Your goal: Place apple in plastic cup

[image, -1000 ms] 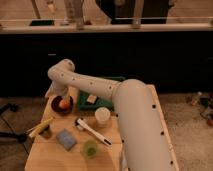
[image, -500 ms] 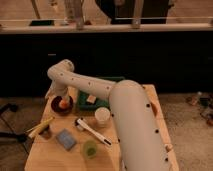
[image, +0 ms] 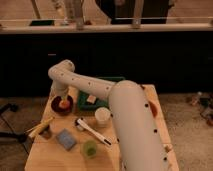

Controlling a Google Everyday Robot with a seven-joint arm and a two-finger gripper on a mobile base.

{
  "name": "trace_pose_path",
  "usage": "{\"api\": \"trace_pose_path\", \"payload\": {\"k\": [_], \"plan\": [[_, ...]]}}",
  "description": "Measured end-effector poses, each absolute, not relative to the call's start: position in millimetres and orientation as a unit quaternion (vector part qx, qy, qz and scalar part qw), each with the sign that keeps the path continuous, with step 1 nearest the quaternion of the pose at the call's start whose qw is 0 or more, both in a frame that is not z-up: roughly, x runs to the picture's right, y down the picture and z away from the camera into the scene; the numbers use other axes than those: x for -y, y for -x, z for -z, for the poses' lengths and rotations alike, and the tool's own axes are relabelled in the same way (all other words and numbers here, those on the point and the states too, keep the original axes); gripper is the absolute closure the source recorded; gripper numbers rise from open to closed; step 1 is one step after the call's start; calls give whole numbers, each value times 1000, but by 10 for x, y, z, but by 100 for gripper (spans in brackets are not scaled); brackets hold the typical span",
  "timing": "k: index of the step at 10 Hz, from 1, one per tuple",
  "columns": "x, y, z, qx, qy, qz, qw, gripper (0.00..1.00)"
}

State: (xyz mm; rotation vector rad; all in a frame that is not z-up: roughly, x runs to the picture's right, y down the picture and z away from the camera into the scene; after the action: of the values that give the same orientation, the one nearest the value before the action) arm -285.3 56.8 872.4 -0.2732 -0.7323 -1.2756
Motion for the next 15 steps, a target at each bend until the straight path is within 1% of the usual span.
{"api": "trace_pose_path", "payload": {"k": [5, 8, 10, 13, 14, 15], "plan": [[-625, 2784, -8769, 327, 140, 577, 735, 42], [-687, 2667, -8804, 315, 162, 577, 736, 42], [-736, 2618, -8840, 296, 189, 584, 732, 42], [-781, 2602, -8910, 295, 197, 581, 733, 42], [-795, 2603, -8927, 296, 198, 580, 733, 40], [-820, 2621, -8945, 298, 200, 580, 731, 32]]}}
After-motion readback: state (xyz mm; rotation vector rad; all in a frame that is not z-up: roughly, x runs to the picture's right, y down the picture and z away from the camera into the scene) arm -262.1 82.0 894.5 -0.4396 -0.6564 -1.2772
